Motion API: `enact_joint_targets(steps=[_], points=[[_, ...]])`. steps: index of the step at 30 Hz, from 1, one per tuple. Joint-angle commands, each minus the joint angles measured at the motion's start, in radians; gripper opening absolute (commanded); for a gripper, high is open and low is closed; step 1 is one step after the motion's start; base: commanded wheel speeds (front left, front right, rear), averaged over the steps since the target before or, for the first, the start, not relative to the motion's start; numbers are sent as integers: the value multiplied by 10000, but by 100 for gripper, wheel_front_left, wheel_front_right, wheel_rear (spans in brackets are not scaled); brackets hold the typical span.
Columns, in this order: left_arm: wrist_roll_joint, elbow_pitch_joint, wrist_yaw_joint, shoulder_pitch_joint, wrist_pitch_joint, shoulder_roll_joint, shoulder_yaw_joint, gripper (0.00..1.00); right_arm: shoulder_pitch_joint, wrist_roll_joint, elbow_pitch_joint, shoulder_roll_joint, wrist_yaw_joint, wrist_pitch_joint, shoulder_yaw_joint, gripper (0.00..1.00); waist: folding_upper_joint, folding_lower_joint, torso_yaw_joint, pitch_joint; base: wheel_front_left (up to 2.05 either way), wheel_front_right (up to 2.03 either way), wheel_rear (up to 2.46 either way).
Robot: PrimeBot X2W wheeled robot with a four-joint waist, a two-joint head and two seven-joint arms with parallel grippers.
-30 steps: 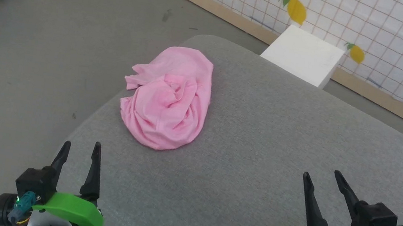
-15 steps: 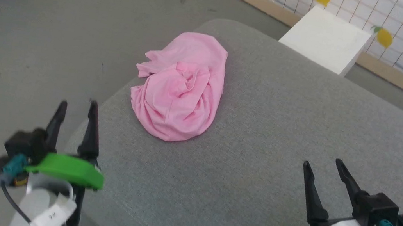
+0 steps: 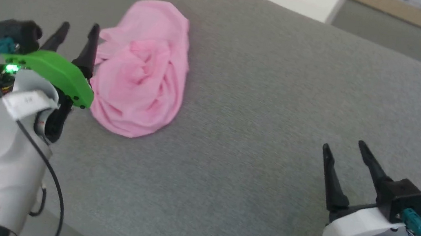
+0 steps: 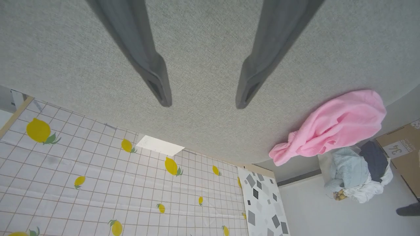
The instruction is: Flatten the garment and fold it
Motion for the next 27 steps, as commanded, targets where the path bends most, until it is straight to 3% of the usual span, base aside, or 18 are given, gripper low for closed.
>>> enact_joint_targets(steps=[1, 10, 19, 20, 21, 24, 27], points=[[-417, 292, -67, -273, 313, 220, -326, 100, -220, -65, -45, -6, -15, 13, 13, 100, 72, -1, -639, 659, 0, 0, 0], [-3465, 1749, -68, -541, 3372, 1005, -2725, 100, -468, -70, 91, -6, -15, 88, 329, 100, 72, -1, -956, 1103, 0, 0, 0], [-4934, 2825, -68, -149, 5325, 1113, -4074, 100, -610, 78, 217, -6, -15, -112, 648, 100, 72, -1, -1130, 1162, 0, 0, 0], [-5055, 2853, -68, -113, 5496, 1129, -4178, 87, -604, 78, 245, -6, -15, -118, 652, 100, 72, -1, -1146, 1140, 0, 0, 0], [-5168, 2843, -68, -90, 5587, 1154, -4294, 3, -593, 94, 272, -6, -15, -125, 649, 100, 72, -1, -1158, 1113, 0, 0, 0], [-5368, 2836, -68, -165, 5436, 1340, -4710, 0, -513, 159, 324, -6, -15, -155, 604, 100, 72, -1, -1164, 965, 0, 0, 0], [-5121, 3112, -68, -465, 4639, 1491, -4858, 0, -457, 246, 362, -6, -15, -180, 540, 100, 72, -1, -1119, 772, 0, 0, 0]])
